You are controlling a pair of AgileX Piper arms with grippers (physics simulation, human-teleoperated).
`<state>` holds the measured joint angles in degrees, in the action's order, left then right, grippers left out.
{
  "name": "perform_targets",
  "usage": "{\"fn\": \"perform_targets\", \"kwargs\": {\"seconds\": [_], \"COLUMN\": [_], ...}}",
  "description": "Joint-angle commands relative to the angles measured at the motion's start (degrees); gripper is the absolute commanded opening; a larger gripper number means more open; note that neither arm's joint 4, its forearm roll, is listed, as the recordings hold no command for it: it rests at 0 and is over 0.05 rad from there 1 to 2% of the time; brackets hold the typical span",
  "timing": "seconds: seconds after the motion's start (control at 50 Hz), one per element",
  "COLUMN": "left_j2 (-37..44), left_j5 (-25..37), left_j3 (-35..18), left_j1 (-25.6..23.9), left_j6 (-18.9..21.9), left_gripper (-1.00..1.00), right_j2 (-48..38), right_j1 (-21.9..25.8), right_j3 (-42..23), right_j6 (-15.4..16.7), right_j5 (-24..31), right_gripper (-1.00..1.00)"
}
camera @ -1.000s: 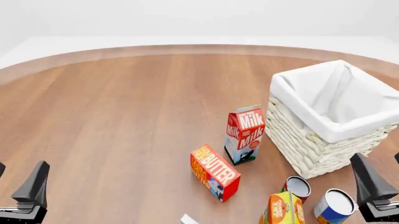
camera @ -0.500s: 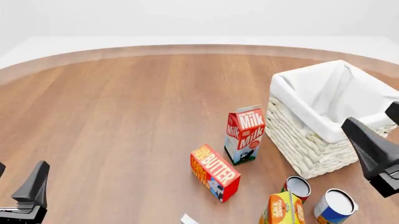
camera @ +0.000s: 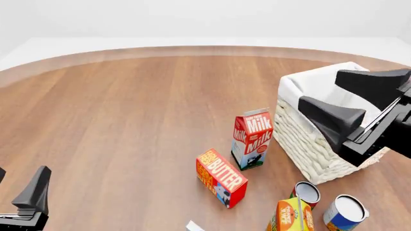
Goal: Pick up the cream cheese box and the butter, and put them in the basket.
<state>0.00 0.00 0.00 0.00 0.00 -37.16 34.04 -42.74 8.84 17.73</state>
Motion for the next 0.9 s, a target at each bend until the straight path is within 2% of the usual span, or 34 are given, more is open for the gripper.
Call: {"fn": "perform_targets", "kwargs": {"seconds": [0.02,0.14,0.28,0.9], "left_j2": [0.0,0.0,0.0,0.0], "left_j5": [0.0,0.0,0.0,0.0], "left_j3": [0.0,0.0,0.0,0.0], "left_j1": [0.0,0.0,0.0,0.0], "left_j6": [0.0,0.0,0.0,0.0], "left_gripper": [1.00,1.00,1.00,1.00], "right_j2": [-7.3,-10.3,-11.3,-13.5], "right_j1": [4.1,5.6,5.0,7.0], "right_j3": [-5.1,-5.5,-3.6,0.9], "right_j6": [2.4,2.9,2.8,-2.8], "right_j5": [3.0,2.5,1.1,-0.4], "right_gripper": [1.00,1.00,1.00,1.00]}}
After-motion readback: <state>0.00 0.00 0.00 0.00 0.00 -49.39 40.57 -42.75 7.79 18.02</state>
